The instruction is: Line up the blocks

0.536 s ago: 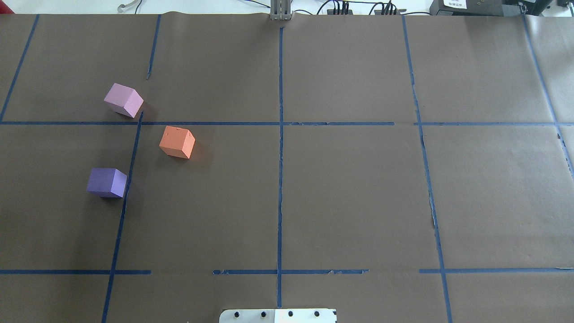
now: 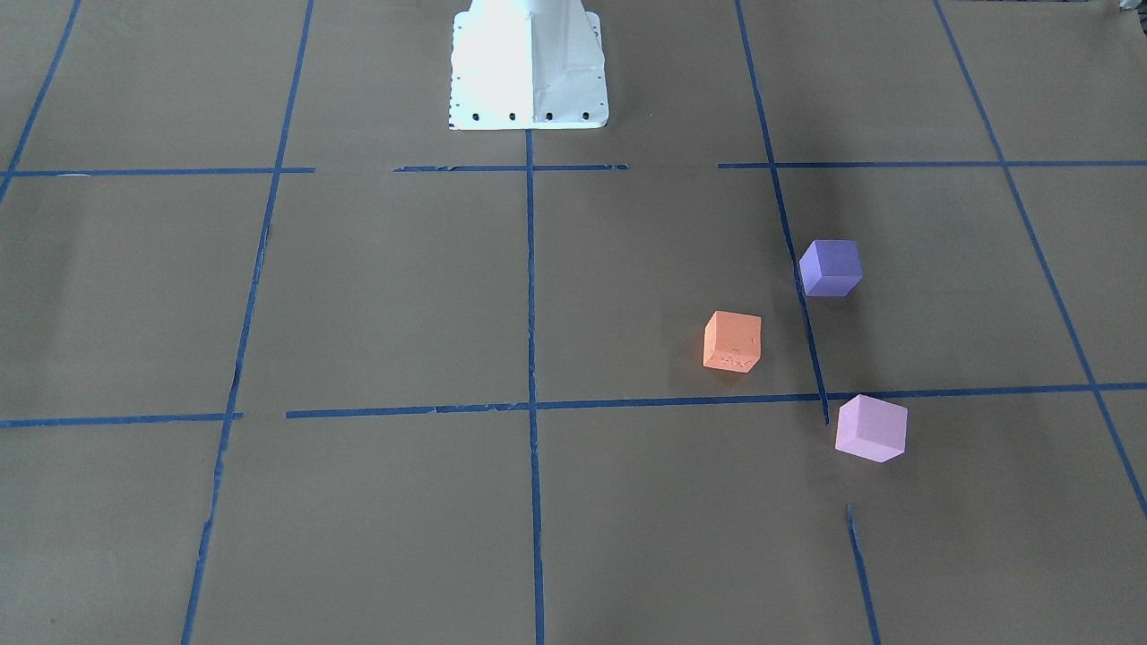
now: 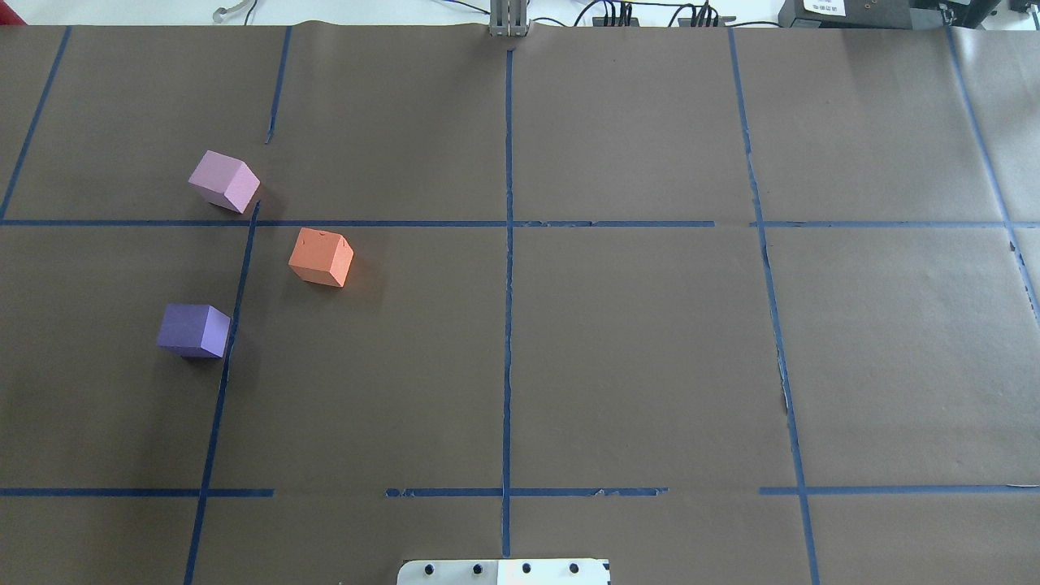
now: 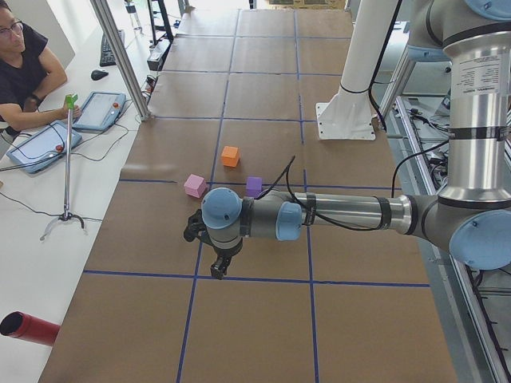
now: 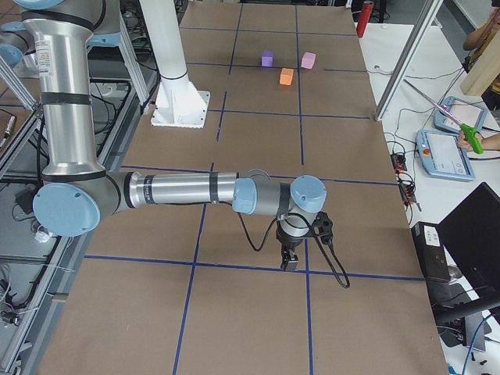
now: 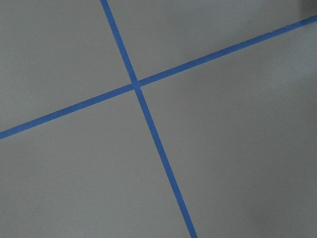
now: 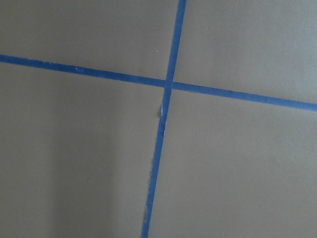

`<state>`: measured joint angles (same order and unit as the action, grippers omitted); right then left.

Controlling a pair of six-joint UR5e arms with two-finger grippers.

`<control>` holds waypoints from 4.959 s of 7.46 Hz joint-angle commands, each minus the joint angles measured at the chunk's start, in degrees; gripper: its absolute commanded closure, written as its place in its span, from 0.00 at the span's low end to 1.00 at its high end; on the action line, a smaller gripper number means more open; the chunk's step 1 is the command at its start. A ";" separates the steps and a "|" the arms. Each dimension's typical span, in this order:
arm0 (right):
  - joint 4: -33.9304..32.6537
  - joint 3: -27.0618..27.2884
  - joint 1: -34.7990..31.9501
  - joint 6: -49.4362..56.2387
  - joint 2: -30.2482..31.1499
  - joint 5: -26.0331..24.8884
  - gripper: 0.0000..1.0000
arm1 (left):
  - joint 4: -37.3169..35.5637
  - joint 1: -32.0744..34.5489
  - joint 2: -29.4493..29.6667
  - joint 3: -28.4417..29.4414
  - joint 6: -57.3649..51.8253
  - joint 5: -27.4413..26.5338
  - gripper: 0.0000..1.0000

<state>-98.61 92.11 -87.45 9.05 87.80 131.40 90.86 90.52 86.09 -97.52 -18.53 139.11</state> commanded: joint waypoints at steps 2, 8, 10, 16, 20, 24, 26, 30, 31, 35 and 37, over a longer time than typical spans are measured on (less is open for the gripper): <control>0.00 0.00 0.00 0.00 0.00 0.00 0.00 | -10.03 -4.35 13.87 -3.91 13.32 -3.58 0.00; 0.00 0.00 0.00 0.00 0.00 0.00 0.00 | -16.35 -25.42 32.55 -2.24 40.27 -5.93 0.00; 0.00 0.00 0.00 0.00 0.00 0.00 0.00 | -7.32 -32.48 35.53 4.22 50.83 -9.02 0.00; 0.00 0.00 0.00 0.00 0.00 0.00 0.00 | 3.79 -42.61 37.75 13.22 61.86 -13.95 0.00; 0.00 0.00 0.00 0.00 0.00 0.00 0.00 | 5.29 -44.37 37.14 13.32 63.09 -13.95 0.00; 0.00 0.00 0.00 0.00 0.00 0.00 0.00 | 8.18 -45.16 36.96 16.03 63.00 -14.04 0.00; 0.00 0.00 0.00 0.00 0.00 0.00 0.00 | 10.29 -45.16 36.53 17.09 63.00 -14.04 0.03; 0.00 0.00 0.00 0.00 0.00 0.00 0.00 | 9.87 -41.16 36.08 14.66 62.66 -13.60 1.00; 0.00 0.00 0.00 0.00 -0.09 0.00 0.00 | 5.51 -37.21 33.38 8.55 61.61 -13.25 1.00; 0.00 0.00 0.00 0.00 0.00 0.00 0.00 | -18.76 -24.88 32.40 -4.24 39.33 -11.75 1.00; 0.00 0.00 0.00 0.00 0.00 0.00 0.00 | -18.10 -23.64 25.31 -4.26 31.48 -9.05 1.00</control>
<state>-98.61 92.11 -87.45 9.05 87.79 131.40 72.97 65.53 115.55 -101.34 17.75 128.07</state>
